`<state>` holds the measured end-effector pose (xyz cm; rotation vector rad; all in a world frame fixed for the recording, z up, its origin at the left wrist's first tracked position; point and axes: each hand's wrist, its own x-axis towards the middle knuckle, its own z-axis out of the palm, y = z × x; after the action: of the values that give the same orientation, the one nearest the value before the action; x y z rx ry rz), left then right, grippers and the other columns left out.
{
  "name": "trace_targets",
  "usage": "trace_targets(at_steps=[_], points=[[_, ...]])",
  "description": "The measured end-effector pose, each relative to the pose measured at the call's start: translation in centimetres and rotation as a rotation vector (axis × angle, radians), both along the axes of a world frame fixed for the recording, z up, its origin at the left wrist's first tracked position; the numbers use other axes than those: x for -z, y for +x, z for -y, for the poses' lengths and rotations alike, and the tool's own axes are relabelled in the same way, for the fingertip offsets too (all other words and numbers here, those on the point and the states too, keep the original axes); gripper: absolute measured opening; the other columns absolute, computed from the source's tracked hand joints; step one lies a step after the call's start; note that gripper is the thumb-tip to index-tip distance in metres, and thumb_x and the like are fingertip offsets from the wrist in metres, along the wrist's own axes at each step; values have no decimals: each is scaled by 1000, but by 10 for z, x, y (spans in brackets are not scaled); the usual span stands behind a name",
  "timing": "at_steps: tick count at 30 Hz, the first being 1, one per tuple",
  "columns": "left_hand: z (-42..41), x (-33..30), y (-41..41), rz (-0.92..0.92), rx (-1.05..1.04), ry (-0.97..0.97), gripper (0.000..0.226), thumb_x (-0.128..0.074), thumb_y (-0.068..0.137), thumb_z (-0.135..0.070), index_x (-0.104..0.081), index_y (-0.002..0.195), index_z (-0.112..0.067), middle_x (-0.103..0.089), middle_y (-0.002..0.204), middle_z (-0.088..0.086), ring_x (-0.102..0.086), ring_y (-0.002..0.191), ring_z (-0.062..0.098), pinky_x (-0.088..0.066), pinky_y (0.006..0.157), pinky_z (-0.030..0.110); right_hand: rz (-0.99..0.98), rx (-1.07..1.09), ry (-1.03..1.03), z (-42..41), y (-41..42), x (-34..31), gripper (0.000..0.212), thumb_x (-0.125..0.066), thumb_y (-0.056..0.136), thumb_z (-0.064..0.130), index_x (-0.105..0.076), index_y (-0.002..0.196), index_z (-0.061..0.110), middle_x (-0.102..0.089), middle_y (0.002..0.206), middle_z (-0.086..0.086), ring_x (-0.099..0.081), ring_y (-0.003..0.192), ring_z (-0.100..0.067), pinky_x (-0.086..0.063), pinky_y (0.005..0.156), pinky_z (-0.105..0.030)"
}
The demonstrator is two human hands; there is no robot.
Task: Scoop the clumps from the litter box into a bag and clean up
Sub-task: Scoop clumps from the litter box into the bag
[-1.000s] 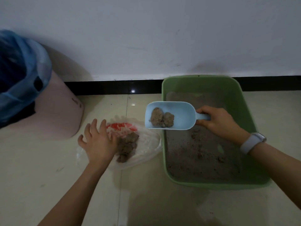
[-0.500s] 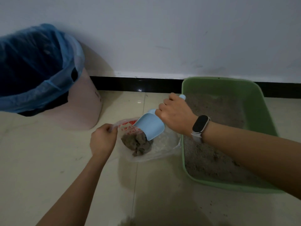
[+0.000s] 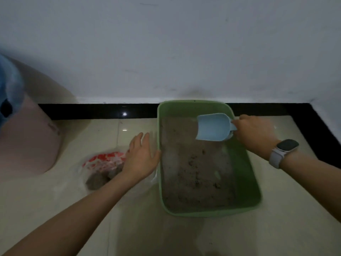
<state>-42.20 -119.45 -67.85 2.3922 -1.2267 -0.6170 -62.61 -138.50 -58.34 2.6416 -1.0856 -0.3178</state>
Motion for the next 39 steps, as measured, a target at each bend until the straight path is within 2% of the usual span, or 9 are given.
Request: trace_targets(at_steps=[2,4,7,11,15,19,25,33,39], points=[[19,0,-24,-24,98,43,71,-44,93,-41,-9,147,-10,-8,155,12,-6,142,27,-19,114,45,-164,19,-31,6,-20,-4,23,-46,91,27,-57,110,20,-58,96,0,-54,80,-16,-41,69,-25],[31,4,-42,18,196,131,75,-41,94,-42,1,148,-10,3,156,11,-1,143,27,-16,115,46,-232,12,-34,9,-36,3,24,-47,91,26,-56,112,21,-57,97,2,-48,77,-13,-41,75,-25],[44,8,-56,100,226,252,78,-36,96,-43,13,146,-9,18,154,11,11,143,28,-8,115,47,-241,5,-3,11,-48,16,24,-49,92,24,-56,115,21,-59,99,2,-54,85,-13,-41,82,-26],[48,24,-62,195,170,338,77,-30,97,-42,18,144,-5,24,152,15,19,141,29,1,114,49,-198,0,66,15,-56,34,28,-47,92,23,-53,119,22,-60,104,1,-57,92,-16,-41,83,-27],[40,42,-68,214,26,196,73,-30,97,-37,12,145,-2,20,153,17,19,141,28,6,114,45,-143,13,112,15,-62,50,32,-44,90,20,-51,122,23,-58,108,-1,-56,98,-20,-38,79,-27],[31,53,-68,133,-121,93,69,-36,97,-27,6,146,-1,9,155,16,9,143,28,-1,117,40,-41,81,168,20,-74,65,32,-47,88,21,-57,118,24,-60,106,-2,-57,99,-23,-37,77,-29],[28,60,-67,156,-133,46,67,-37,97,-26,0,147,-2,1,156,16,2,144,29,-7,116,41,137,204,256,24,-93,83,31,-46,90,23,-60,117,25,-62,106,-5,-59,97,-28,-42,75,-32],[25,61,-67,128,-146,26,68,-40,96,-27,-1,148,-6,2,156,15,0,143,30,-13,114,46,224,296,358,21,-101,96,33,-53,88,24,-58,120,28,-62,110,-6,-57,103,-31,-44,78,-35],[25,61,-68,114,-161,5,67,-40,96,-26,-2,148,-7,2,156,15,-1,143,31,-16,113,48,253,266,443,19,-118,92,36,-56,88,21,-57,123,29,-62,112,-4,-55,106,-28,-41,75,-32]])
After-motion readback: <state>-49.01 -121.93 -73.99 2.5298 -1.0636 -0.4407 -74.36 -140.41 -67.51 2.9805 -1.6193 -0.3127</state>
